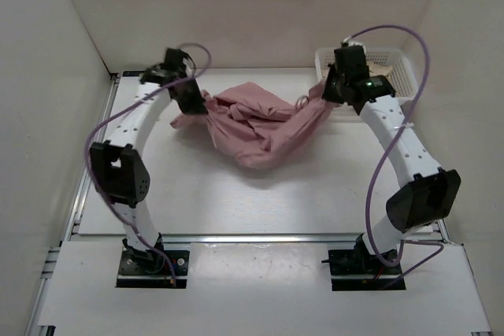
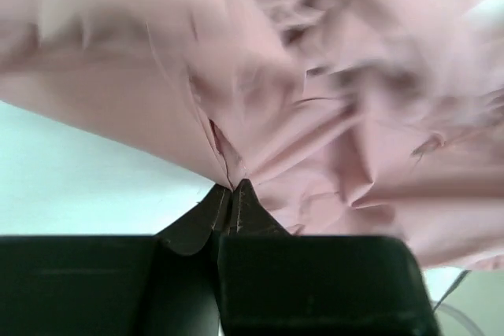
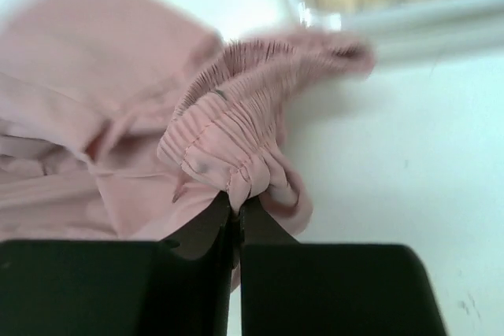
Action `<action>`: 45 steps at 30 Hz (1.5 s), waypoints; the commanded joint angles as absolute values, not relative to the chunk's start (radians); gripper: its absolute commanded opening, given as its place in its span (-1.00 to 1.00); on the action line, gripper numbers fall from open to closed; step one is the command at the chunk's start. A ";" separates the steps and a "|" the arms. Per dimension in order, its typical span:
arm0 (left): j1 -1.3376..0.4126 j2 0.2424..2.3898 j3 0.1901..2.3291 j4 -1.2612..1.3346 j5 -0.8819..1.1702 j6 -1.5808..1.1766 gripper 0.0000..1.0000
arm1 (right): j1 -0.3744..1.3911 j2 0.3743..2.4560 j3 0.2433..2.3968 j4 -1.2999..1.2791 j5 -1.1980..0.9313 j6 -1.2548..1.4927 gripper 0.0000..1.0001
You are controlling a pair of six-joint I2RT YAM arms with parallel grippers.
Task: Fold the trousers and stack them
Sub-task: Flatten the trousers out
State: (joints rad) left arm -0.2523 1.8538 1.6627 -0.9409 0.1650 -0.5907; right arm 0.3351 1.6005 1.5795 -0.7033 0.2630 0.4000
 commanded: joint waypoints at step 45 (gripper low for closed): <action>-0.021 1.282 0.815 -0.824 0.049 -0.824 1.00 | 0.310 1.115 1.135 -0.833 0.187 0.555 -1.00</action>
